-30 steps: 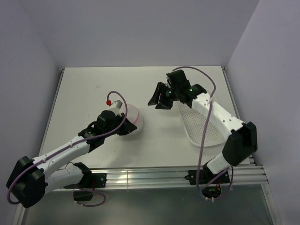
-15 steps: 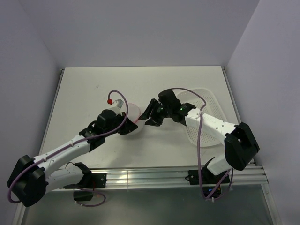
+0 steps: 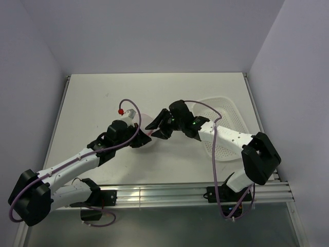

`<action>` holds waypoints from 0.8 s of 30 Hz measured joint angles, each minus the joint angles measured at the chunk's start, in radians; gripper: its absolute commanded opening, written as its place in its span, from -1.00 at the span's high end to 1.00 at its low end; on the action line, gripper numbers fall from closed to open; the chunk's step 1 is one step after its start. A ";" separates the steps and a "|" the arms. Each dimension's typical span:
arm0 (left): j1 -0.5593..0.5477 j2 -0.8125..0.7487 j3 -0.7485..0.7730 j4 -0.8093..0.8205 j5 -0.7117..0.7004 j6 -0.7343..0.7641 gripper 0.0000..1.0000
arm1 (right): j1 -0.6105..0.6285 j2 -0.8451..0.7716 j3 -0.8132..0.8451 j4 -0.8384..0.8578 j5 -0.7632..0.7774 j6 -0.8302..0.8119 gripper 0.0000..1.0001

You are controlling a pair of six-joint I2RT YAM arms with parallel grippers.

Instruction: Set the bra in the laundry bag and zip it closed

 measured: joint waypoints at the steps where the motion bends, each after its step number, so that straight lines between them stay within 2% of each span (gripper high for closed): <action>1: 0.000 0.000 0.000 0.000 0.000 0.000 1.00 | 0.002 0.000 -0.004 0.004 0.004 0.006 -0.12; 5: 0.000 0.000 0.000 0.000 0.001 0.000 1.00 | 0.004 0.000 -0.020 0.019 0.013 0.025 -0.08; 7: 0.000 0.000 0.000 0.000 0.001 0.000 1.00 | 0.004 0.002 -0.021 0.022 0.014 0.032 -0.01; 8: 0.000 0.000 0.000 0.000 0.001 0.000 1.00 | 0.005 0.005 -0.021 0.029 0.013 0.036 0.08; 9: 0.000 0.000 0.000 0.001 0.001 0.000 1.00 | 0.005 0.008 -0.021 0.035 0.014 0.037 0.35; 12: 0.000 0.000 0.000 0.001 0.001 0.000 1.00 | 0.006 0.028 -0.021 0.052 0.014 0.048 0.69; 16: 0.000 -0.001 0.000 -0.002 0.000 0.001 1.00 | 0.006 0.048 -0.021 0.054 0.014 0.053 0.98; 24: 0.023 -0.037 -0.006 -0.028 -0.006 0.007 1.00 | -0.004 0.050 -0.010 0.047 0.003 0.040 1.00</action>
